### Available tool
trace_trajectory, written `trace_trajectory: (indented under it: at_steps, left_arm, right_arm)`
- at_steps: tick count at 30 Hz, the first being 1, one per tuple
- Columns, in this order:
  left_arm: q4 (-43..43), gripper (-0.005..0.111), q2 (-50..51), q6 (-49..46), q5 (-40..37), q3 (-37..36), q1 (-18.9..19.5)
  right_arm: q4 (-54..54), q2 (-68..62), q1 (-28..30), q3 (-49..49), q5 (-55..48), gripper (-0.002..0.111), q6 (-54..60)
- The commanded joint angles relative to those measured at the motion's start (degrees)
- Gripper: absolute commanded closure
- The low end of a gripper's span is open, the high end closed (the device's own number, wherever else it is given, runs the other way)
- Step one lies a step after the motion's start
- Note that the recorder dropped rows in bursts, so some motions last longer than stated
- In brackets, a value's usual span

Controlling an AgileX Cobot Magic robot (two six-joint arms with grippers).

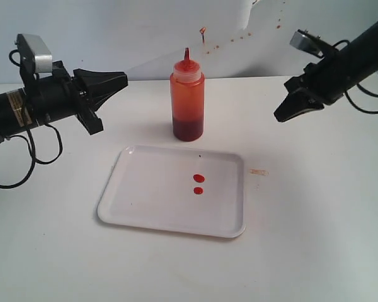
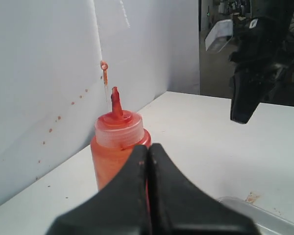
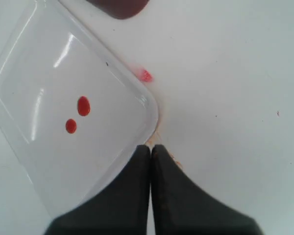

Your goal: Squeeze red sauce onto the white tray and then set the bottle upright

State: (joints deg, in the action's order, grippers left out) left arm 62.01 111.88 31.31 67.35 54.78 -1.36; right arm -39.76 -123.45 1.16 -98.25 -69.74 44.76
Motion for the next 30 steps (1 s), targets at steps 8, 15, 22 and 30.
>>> trace_trajectory:
  at_steps: [8,15,22,30]
  left_arm:
    - [-2.6,0.107,-0.6,1.1,2.3,-0.5,0.1]
    - [-12.9,0.107,-2.7,4.6,1.4,-4.9,0.1]
    - [-18.2,0.107,-19.9,2.0,-4.3,-18.6,0.0]
    - [-19.1,0.107,-41.0,1.4,-10.9,-31.1,0.0]
  right_arm:
    - [3.7,35.7,2.9,18.6,18.1,0.108,0.6]
    - [3.8,60.7,2.9,41.4,43.4,0.108,3.6]
    - [-7.4,77.6,2.7,55.7,56.9,0.108,4.1]
    - [-7.5,84.7,2.7,59.1,55.2,0.108,3.6]
